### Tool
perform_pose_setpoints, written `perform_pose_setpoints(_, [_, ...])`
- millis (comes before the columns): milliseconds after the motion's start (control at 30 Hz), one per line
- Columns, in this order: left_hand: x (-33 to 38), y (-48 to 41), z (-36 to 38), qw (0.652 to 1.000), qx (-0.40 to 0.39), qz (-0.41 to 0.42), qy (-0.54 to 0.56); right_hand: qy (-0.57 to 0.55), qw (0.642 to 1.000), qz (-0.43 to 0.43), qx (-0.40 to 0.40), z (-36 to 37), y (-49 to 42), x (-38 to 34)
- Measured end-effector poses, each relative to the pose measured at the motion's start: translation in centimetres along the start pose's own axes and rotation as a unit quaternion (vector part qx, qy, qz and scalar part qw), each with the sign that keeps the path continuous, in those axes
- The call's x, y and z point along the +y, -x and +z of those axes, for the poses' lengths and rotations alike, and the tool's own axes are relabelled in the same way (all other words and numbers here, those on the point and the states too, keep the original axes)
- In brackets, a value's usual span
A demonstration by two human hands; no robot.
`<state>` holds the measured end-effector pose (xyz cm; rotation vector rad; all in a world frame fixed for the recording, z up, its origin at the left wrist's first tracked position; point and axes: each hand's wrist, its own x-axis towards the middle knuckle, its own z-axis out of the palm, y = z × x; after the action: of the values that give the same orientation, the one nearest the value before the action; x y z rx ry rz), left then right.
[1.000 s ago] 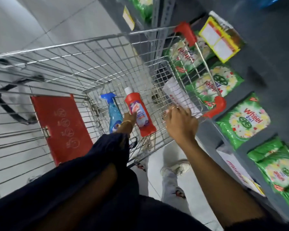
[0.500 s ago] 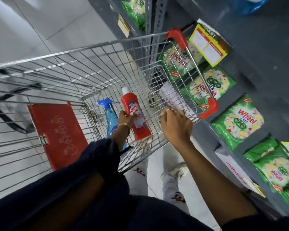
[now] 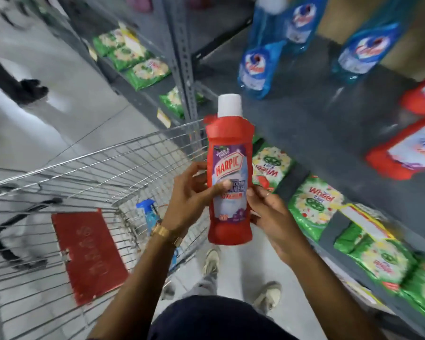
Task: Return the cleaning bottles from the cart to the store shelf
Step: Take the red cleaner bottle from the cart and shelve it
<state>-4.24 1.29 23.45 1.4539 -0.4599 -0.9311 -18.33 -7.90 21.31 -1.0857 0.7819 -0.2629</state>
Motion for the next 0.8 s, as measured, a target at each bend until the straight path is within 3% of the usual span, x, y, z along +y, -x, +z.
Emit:
perform_pose_setpoints(300, [-0.8,4.3,12.3,0.98,-0.195,-0.011,-0.044,-0.085,0.984,-0.025,0.154,-10.3,12.0,0.7])
perform_pose_setpoints(600, [-2.8,5.4,22.0,0.957,-0.278,-0.002,-0.078,-0.092,0.962,-0.077,0.246,-17.7,17.7,2.1])
perform_pose_setpoints(800, [-2.5,4.3,27.8,0.941,-0.32,0.067,-0.085,-0.062,0.942,-0.167,0.284,-22.7,18.2,1.1])
